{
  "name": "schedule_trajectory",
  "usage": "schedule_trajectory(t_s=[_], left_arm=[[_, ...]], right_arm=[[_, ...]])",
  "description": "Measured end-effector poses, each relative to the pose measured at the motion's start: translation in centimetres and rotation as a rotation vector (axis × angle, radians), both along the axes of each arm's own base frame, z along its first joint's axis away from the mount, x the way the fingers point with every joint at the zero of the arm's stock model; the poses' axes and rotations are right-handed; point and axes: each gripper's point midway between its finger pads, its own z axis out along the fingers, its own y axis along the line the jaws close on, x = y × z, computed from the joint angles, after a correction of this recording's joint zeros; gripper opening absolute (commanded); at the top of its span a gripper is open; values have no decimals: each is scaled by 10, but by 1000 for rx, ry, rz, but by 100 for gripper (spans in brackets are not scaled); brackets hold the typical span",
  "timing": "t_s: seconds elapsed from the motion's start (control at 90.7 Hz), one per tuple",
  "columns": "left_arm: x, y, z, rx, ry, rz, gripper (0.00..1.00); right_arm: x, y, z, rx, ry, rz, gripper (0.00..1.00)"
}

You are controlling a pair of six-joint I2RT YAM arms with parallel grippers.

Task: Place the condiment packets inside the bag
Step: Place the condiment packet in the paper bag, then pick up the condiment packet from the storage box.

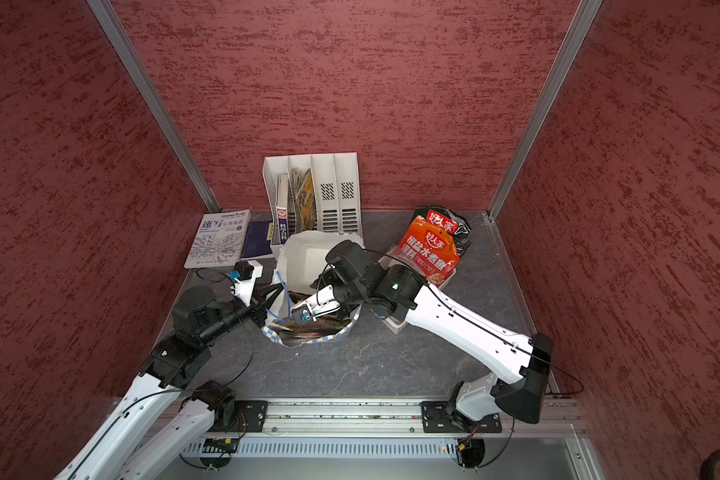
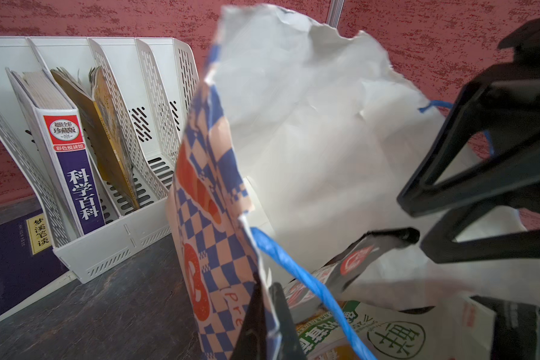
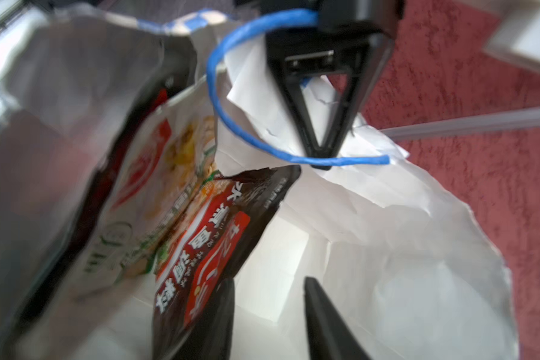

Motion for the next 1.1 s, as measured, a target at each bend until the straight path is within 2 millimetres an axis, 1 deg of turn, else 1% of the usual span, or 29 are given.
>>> schedule_trajectory(t_s=[0.066, 0.099, 0.143, 0.198, 0.264, 0.298, 0.331, 0.375, 0.397, 0.441, 0.485, 0.529, 0.551, 0.606, 0.683, 0.738, 0.815, 0.882, 0.97, 1.102], left_arm=[[1, 0, -1, 1, 3, 0, 0], [0, 0, -1, 1, 3, 0, 0], [0, 0, -1, 1, 2, 0, 0], [0, 0, -1, 1, 2, 0, 0], [0, 0, -1, 1, 3, -1, 0], [0, 0, -1, 0, 3, -3, 0], [0, -1, -1, 0, 3, -6, 0], [-2, -2, 0, -3, 2, -16, 0], [-3, -3, 0, -5, 2, -22, 0], [-4, -4, 1, -8, -1, -35, 0], [-7, -6, 3, -13, -5, -48, 0], [-9, -6, 5, -17, -11, -56, 0], [-10, -6, 5, -18, -14, -58, 0], [-11, -7, 6, -18, -18, -63, 0], [-11, -7, 6, -17, -17, -64, 0], [-11, -7, 6, -16, -17, -64, 0], [-11, -7, 6, -16, -17, -64, 0], [-11, -7, 6, -16, -17, -64, 0], [-11, -7, 6, -16, -17, -64, 0], [-11, -7, 6, -15, -17, -64, 0]], right_arm=[[-7, -5, 16, 52, 17, -10, 64], [-11, -8, 24, 82, 32, -23, 69], [-14, -13, 38, 132, 56, -54, 72], [-15, -18, 59, 202, 85, -102, 73], [-9, -26, 86, 296, 124, -186, 73], [-2, -33, 98, 341, 147, -237, 73], [9, -42, 109, 388, 172, -302, 73], [34, -61, 121, 454, 206, -424, 72], [51, -75, 125, 487, 226, -498, 71], [81, -104, 126, 538, 253, -643, 72], [114, -136, 118, 578, 284, -803, 72], [140, -164, 105, 603, 316, -939, 72], [154, -180, 95, 609, 337, -1016, 72], [182, -214, 67, 614, 394, -1172, 71], [211, -255, 24, 604, 480, -1355, 69], [225, -282, -5, 594, 538, -1467, 67], [236, -315, -39, 581, 606, -1595, 66], [239, -336, -57, 585, 645, -1672, 65], [237, -358, -70, 610, 684, -1741, 64], [237, -369, -80, 654, 759, -1760, 62]])
